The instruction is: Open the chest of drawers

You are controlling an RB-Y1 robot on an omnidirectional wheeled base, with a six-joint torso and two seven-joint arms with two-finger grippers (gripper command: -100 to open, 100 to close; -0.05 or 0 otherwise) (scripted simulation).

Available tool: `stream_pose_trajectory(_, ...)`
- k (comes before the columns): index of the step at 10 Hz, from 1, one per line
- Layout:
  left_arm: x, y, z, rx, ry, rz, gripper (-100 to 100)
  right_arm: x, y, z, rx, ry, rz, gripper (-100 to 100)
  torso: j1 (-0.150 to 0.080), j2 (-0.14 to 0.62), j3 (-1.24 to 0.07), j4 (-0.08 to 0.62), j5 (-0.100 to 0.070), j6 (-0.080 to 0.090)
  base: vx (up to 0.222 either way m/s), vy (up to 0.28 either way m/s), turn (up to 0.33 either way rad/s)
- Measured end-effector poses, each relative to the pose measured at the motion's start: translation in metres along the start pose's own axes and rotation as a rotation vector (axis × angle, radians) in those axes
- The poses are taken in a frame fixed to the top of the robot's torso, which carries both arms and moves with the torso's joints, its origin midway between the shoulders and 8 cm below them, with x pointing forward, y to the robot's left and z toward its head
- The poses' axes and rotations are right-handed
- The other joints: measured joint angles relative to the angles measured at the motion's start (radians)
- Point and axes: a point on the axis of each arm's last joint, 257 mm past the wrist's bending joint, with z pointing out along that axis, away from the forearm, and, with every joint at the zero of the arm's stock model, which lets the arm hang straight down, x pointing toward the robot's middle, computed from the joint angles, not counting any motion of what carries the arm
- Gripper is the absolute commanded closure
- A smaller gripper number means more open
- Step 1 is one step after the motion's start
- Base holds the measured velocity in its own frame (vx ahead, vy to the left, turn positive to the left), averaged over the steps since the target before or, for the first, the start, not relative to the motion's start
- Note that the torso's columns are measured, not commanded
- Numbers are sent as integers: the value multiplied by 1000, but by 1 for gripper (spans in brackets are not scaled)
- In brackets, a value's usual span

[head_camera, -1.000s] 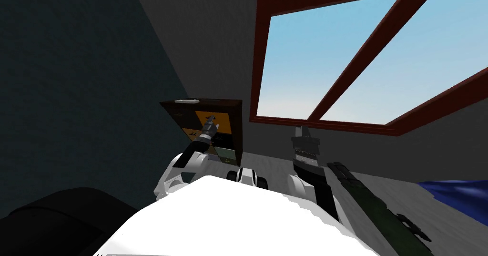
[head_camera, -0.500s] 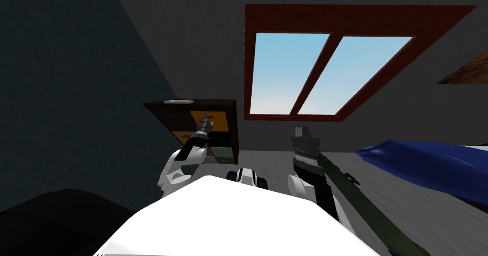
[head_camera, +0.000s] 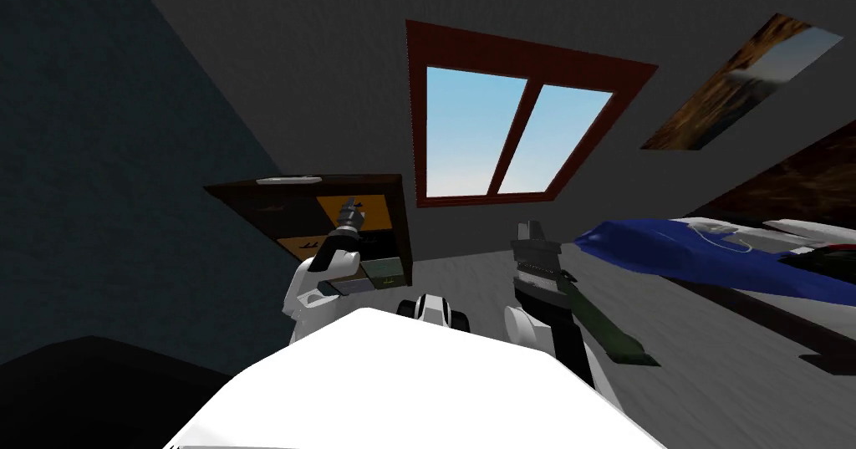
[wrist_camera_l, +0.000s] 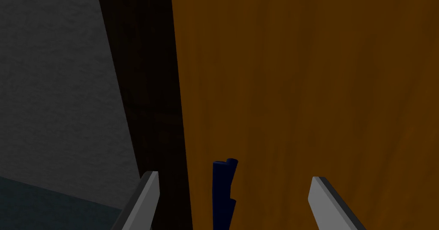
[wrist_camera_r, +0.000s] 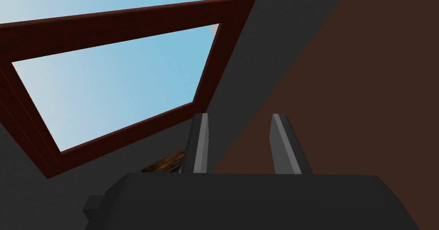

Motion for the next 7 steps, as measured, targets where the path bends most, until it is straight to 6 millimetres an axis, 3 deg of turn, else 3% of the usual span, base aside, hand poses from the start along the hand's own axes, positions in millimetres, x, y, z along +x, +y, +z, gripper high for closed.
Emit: stream_pose_trajectory(7,-70,12,22,-30,-206,13,-100,0,0,0,0,0,0,0,-1,-1,-1,-1,0,3,-109,-2,-276)
